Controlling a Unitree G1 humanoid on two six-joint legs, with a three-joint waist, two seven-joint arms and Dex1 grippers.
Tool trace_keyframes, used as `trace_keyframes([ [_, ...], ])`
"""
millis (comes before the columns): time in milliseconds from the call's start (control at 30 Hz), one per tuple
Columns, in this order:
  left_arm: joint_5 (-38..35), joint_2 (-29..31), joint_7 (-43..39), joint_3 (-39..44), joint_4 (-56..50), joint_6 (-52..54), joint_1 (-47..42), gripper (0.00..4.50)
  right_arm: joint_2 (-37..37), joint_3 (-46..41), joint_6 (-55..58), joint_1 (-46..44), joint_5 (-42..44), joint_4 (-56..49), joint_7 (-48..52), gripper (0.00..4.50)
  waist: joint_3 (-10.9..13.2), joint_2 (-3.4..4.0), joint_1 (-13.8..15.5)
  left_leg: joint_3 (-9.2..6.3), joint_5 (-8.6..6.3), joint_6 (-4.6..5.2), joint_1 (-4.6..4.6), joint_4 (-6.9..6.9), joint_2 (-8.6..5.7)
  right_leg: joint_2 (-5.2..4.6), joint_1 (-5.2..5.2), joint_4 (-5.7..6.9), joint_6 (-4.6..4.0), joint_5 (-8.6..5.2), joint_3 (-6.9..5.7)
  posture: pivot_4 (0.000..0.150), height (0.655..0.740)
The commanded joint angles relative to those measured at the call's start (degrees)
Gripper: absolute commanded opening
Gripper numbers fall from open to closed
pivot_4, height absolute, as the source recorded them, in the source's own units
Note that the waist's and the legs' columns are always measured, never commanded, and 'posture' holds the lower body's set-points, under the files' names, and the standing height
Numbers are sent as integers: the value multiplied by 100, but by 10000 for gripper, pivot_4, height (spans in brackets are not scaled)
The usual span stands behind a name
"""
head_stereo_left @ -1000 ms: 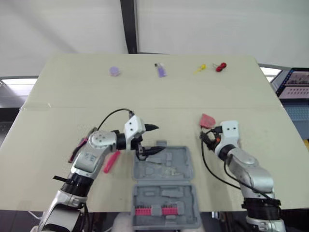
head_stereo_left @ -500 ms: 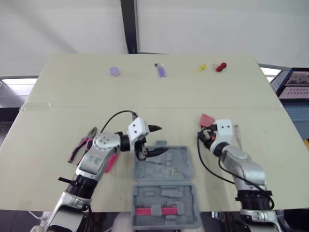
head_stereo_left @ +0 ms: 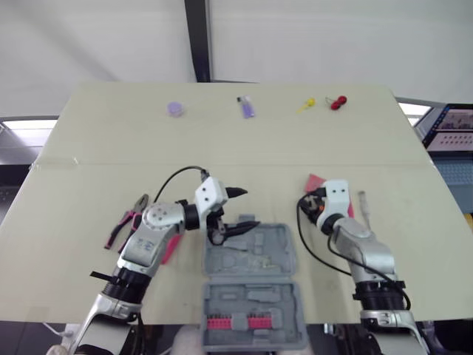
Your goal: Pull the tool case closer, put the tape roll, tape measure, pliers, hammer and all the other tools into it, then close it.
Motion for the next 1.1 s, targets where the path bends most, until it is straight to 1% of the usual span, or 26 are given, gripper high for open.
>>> trace_keyframes([
  [33, -16, -10, 24, 87, -100, -74, -61, 45000, -15, -57, -173, -64, -39, 96, 23, 9427, 0, 0, -7, 0, 0, 0, 0, 0, 0, 0, 0, 0, 0, 0, 0, 1500, 7400],
  [67, -18, -9, 23, 88, -106, -74, -56, 45000, -18, -63, -185, -70, -43, 110, 27, 3750, 0, 0, -8, 0, 0, 0, 0, 0, 0, 0, 0, 0, 0, 0, 0, 1500, 7400],
  [100, -19, -8, 21, 87, -109, -74, -53, 45000, -18, -64, -193, -72, -47, 115, 33, 300, 0, 0, -9, 0, 0, 0, 1, 0, 0, 0, 0, 0, 0, 0, 0, 1500, 7400],
  [200, -26, -12, -28, 45, -116, -71, -54, 45000, -75, 13, -173, 7, -14, -53, 231, 300, 0, 0, -8, 0, 0, 0, 1, 0, 0, 0, 0, 0, 0, 0, 0, 1500, 7400],
  [400, 45, 204, -436, -83, -25, -191, -65, 45000, -328, 126, 118, 511, 153, -911, 701, 300, 0, 0, 8, 0, 0, 0, 0, 0, 0, 0, 0, -1, 0, 0, 0, 1500, 7400],
  [533, 142, 397, -805, -250, 148, -374, -139, 45000, -582, 54, 396, 1189, 351, -1719, 971, 300, 0, 0, 21, 0, 0, 0, -1, -1, -1, 0, 0, -2, 0, 0, 0, 1500, 7400],
  [633, 145, 450, -1002, -297, 240, -445, -193, 45000, -750, -17, 539, 1507, 411, -2114, 1014, 300, 0, 0, 22, 1, 0, 0, -2, -2, -1, 0, 0, -5, 0, 0, 0, 1500, 7400],
  [733, 161, 548, -1322, -396, 325, -542, -239, 45000, -1030, -248, 835, 2047, 683, -2789, 1217, 300, 1, 2, 40, 1, 0, 0, -3, -3, -1, 0, 0, -6, 0, 0, 0, 1500, 7400],
  [867, 153, 544, -1579, -484, 394, -618, -259, 45000, -1256, -420, 1110, 2637, 984, -3415, 1362, 300, 1, 2, 79, 1, 0, 0, -3, -3, -1, 0, 1, -9, 0, 0, -1, 1500, 7400],
  [1100, 180, 450, -1849, -681, 439, -744, -189, 45000, -1396, -766, 1356, 3868, 1426, -4259, 1491, 300, 1, 1, 211, 3, -1, 0, -4, -1, -3, 0, 1, -10, 0, 0, 1, 1500, 7400],
])
